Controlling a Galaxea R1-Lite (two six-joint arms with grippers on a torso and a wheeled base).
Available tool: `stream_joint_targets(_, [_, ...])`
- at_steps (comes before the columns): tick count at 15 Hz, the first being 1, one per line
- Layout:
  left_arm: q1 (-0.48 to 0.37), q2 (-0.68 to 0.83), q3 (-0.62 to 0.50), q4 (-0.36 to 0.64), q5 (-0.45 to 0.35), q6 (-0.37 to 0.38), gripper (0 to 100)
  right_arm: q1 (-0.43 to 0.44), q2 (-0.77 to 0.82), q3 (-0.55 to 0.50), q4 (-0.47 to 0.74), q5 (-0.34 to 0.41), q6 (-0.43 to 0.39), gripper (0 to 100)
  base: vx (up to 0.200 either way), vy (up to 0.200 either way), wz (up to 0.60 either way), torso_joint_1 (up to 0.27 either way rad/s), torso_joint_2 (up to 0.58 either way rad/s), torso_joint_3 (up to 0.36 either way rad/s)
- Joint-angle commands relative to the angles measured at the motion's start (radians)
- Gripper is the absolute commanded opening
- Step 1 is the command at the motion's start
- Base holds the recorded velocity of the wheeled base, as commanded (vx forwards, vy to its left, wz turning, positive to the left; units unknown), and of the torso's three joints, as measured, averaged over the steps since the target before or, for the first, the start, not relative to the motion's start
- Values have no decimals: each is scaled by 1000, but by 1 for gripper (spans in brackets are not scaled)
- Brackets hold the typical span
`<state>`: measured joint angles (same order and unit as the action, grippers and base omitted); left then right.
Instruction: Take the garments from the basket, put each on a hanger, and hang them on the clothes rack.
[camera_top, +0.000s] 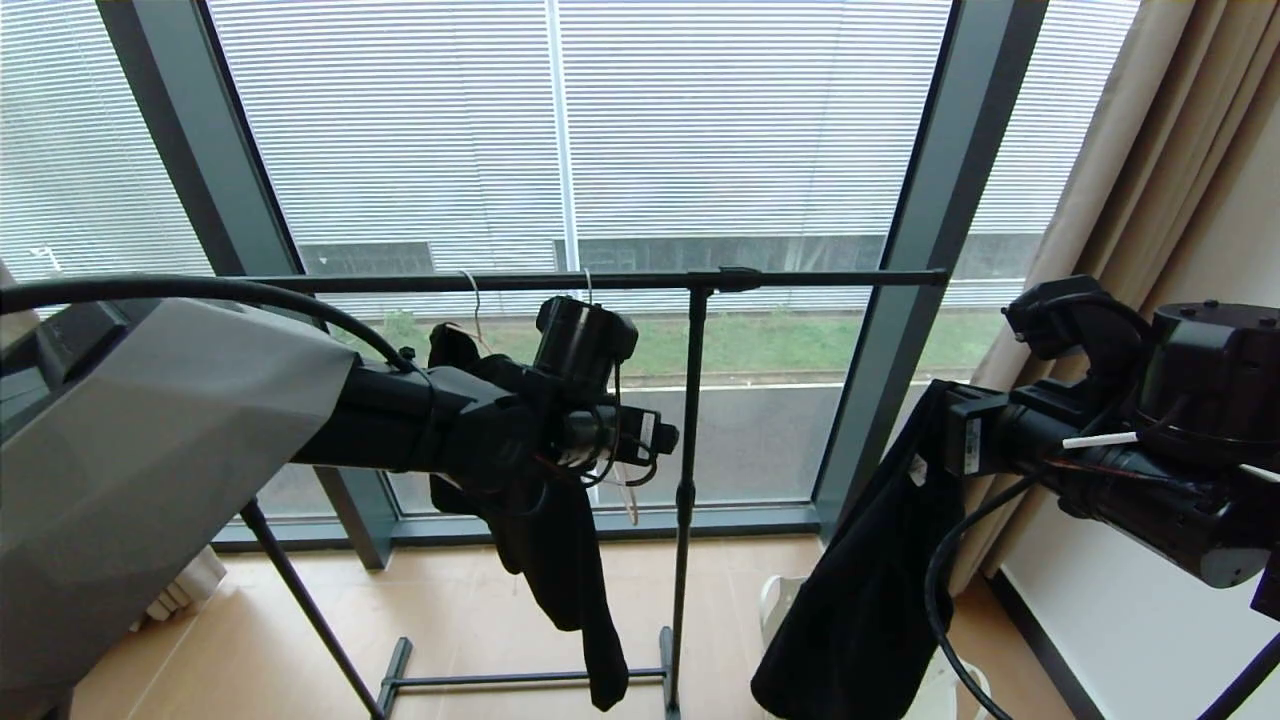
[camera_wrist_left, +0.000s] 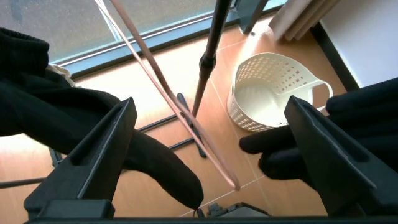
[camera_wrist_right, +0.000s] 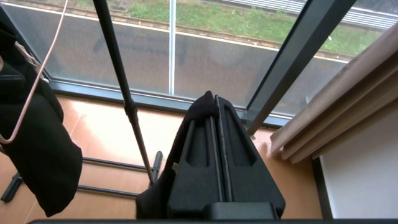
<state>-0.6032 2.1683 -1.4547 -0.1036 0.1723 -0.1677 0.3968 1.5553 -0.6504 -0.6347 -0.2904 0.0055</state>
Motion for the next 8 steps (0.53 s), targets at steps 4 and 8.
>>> stream_joint_targets(4, [0, 79, -76, 1, 113, -21, 100, 0, 20, 0, -7, 1, 1, 0, 0, 0, 0, 0, 0, 0])
stream_joint_targets(8, [0, 120, -124, 2, 182, -21, 100, 0, 32, 6, -40, -1, -1, 0, 0, 0, 0, 0, 0, 0])
